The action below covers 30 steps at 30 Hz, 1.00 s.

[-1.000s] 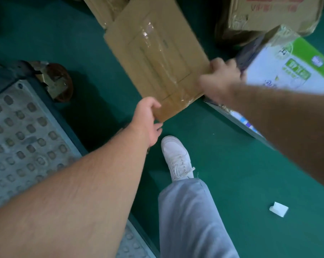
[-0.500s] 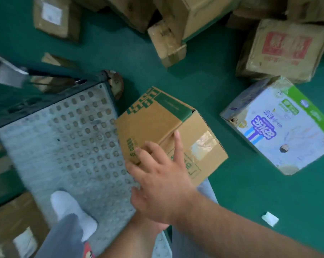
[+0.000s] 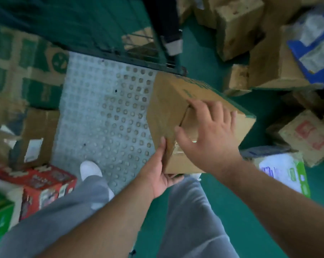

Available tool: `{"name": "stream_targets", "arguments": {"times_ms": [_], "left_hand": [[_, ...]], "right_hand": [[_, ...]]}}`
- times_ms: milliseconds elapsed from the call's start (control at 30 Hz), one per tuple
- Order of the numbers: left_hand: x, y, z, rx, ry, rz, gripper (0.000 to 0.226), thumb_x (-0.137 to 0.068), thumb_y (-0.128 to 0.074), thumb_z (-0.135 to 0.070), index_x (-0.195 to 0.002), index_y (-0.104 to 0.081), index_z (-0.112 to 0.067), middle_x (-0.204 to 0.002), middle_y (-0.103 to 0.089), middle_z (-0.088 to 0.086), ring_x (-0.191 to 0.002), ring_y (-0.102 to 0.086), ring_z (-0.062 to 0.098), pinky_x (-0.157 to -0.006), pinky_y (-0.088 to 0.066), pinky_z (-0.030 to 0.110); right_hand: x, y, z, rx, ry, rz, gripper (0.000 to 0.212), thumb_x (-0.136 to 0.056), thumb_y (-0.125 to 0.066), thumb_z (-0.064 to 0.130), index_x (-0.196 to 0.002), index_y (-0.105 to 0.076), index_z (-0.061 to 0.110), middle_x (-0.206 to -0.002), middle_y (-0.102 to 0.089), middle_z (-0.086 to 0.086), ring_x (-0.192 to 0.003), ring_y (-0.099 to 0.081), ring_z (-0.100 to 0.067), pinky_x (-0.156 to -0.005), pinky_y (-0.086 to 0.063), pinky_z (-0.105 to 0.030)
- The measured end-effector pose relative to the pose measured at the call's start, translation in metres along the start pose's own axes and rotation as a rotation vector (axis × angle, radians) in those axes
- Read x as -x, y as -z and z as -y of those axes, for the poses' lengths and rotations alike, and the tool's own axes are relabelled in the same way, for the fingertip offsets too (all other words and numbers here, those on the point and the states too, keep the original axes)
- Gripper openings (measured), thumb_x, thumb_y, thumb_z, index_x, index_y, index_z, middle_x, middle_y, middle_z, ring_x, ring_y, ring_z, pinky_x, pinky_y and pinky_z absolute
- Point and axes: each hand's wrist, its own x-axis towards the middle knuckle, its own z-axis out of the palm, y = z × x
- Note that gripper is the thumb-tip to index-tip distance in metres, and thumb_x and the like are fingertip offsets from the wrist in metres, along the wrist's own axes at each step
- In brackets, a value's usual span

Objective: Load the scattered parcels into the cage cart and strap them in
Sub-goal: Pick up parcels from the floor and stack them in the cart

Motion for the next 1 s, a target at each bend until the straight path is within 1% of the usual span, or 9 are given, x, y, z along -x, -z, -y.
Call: {"name": "stream_targets", "arguments": {"times_ms": [100, 200, 300, 533, 600, 733, 833, 933, 1000], "left_hand": [[0.004, 0.039, -0.021, 0.137, -0.112, -0.018, 0.065, -0.085, -0.065, -0.068, -0.135, -0.059, -0.027, -0.125, -0.072, 0.008, -0.110, -0.072, 0.031, -0.091, -0.058, 0.057], [0.012, 0.089, -0.043, 0.292, -0.219, -0.090, 0.057, -0.082, -0.072, -0.060, -0.130, -0.057, -0.033, -0.117, -0.076, 0.002, -0.103, -0.075, 0.029, -0.089, -0.058, 0.060], [0.018, 0.144, -0.052, 0.445, -0.327, -0.166, 0.056, -0.080, -0.075, -0.055, -0.130, -0.057, -0.037, -0.122, -0.074, -0.004, -0.105, -0.074, 0.025, -0.088, -0.059, 0.059], [-0.002, 0.294, -0.063, 0.626, -0.418, -0.396, 0.036, -0.094, -0.070, -0.045, -0.127, -0.057, -0.038, -0.115, -0.075, -0.015, -0.103, -0.074, 0.012, -0.093, -0.059, 0.053], [-0.013, 0.337, -0.060, 0.689, -0.405, -0.451, 0.033, -0.094, -0.070, -0.044, -0.124, -0.057, -0.039, -0.111, -0.076, -0.016, -0.101, -0.074, 0.012, -0.092, -0.059, 0.053], [-0.029, 0.414, -0.050, 0.783, -0.352, -0.529, 0.025, -0.094, -0.071, -0.040, -0.116, -0.059, -0.044, -0.100, -0.076, -0.020, -0.094, -0.074, 0.008, -0.088, -0.061, 0.046], [-0.044, 0.466, -0.046, 0.799, -0.325, -0.552, 0.029, -0.094, -0.072, -0.039, -0.116, -0.056, -0.048, -0.110, -0.074, -0.016, -0.098, -0.072, 0.009, -0.086, -0.061, 0.042], [-0.060, 0.502, -0.042, 0.815, -0.306, -0.567, 0.033, -0.096, -0.070, -0.036, -0.123, -0.053, -0.048, -0.104, -0.074, -0.020, -0.090, -0.071, 0.006, -0.079, -0.060, 0.033], [-0.075, 0.522, -0.036, 0.802, -0.261, -0.573, 0.037, -0.098, -0.068, -0.035, -0.129, -0.052, -0.047, -0.110, -0.074, -0.018, -0.095, -0.072, 0.009, -0.087, -0.060, 0.037]], "right_hand": [[0.000, -0.010, 0.043, -0.131, 0.001, -0.010, 0.067, -0.088, -0.060, 0.052, -0.147, -0.033, 0.035, -0.128, -0.032, 0.014, -0.132, -0.030, -0.014, -0.120, -0.025, -0.057], [-0.006, -0.034, 0.091, -0.211, 0.048, 0.037, 0.065, -0.090, -0.065, 0.043, -0.146, -0.034, 0.033, -0.133, -0.034, 0.017, -0.132, -0.036, -0.013, -0.112, -0.035, -0.041], [-0.017, -0.069, 0.139, -0.251, 0.085, 0.162, 0.057, -0.092, -0.062, 0.042, -0.142, -0.036, 0.032, -0.138, -0.036, 0.018, -0.134, -0.040, -0.009, -0.100, -0.034, -0.031], [-0.045, -0.202, 0.240, -0.253, 0.104, 0.480, 0.036, -0.094, -0.058, 0.051, -0.121, -0.035, 0.046, -0.133, -0.052, 0.015, -0.115, -0.056, -0.010, -0.090, -0.045, -0.033], [-0.047, -0.252, 0.269, -0.246, 0.097, 0.528, 0.034, -0.092, -0.058, 0.052, -0.118, -0.037, 0.046, -0.125, -0.058, 0.011, -0.103, -0.062, -0.011, -0.079, -0.049, -0.029], [-0.044, -0.338, 0.317, -0.220, 0.100, 0.626, 0.033, -0.095, -0.058, 0.047, -0.122, -0.040, 0.038, -0.113, -0.061, 0.006, -0.079, -0.063, -0.011, -0.057, -0.048, -0.021], [-0.041, -0.389, 0.339, -0.161, 0.077, 0.702, 0.033, -0.101, -0.055, 0.043, -0.126, -0.038, 0.030, -0.090, -0.062, 0.004, -0.064, -0.058, -0.013, -0.041, -0.043, -0.017], [-0.039, -0.432, 0.345, -0.056, 0.092, 0.738, 0.033, -0.105, -0.049, 0.040, -0.131, -0.038, 0.023, -0.083, -0.059, 0.005, -0.064, -0.056, -0.010, -0.039, -0.039, -0.014], [-0.040, -0.457, 0.345, 0.040, 0.124, 0.769, 0.033, -0.106, -0.045, 0.038, -0.135, -0.038, 0.023, -0.081, -0.059, 0.005, -0.059, -0.054, -0.012, -0.040, -0.038, -0.019]]}}
